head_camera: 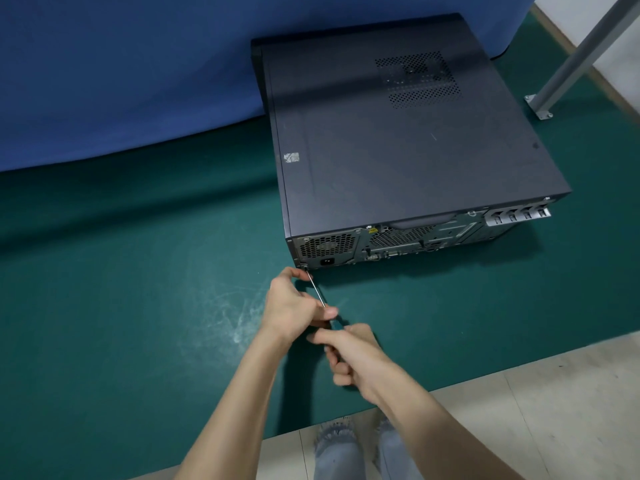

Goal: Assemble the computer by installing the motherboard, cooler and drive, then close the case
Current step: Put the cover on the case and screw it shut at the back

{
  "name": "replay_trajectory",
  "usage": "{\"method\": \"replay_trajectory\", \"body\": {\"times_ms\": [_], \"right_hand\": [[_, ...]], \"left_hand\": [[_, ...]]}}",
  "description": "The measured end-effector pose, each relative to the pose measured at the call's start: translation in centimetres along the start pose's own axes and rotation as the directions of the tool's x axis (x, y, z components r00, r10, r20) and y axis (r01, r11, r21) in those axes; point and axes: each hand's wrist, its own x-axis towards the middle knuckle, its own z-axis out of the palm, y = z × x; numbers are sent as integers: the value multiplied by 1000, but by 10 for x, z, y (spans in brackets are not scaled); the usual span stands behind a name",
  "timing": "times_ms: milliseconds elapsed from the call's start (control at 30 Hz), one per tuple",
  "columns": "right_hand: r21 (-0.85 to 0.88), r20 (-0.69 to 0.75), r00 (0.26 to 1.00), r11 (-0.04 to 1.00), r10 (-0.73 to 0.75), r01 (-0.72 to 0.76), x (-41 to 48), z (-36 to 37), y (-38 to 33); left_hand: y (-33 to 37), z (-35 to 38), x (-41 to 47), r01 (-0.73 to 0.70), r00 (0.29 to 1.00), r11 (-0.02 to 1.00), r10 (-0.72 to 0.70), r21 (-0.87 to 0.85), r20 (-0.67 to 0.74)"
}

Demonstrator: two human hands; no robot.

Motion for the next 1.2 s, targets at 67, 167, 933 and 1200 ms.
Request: {"method": "replay_trajectory", "body": {"times_ms": [67,167,933,1200], "right_hand": [[-308,-159,974,946,-161,107,0,7,1],[-173,-102,987,979,-127,109,-1,20,-1],[41,-205,967,986,-151,162,-3,-50,13],[189,-222,972,975,-74,117,-2,-65,15]], "left_hand": [[2,-1,4,-33,995,997,40,74,-86],[3,-16,15,-23,996,999,25,26,-80],[-13,47,13,-104,961,994,112,45,-254],[18,74,15,199,957,626,-291,-754,11]]}}
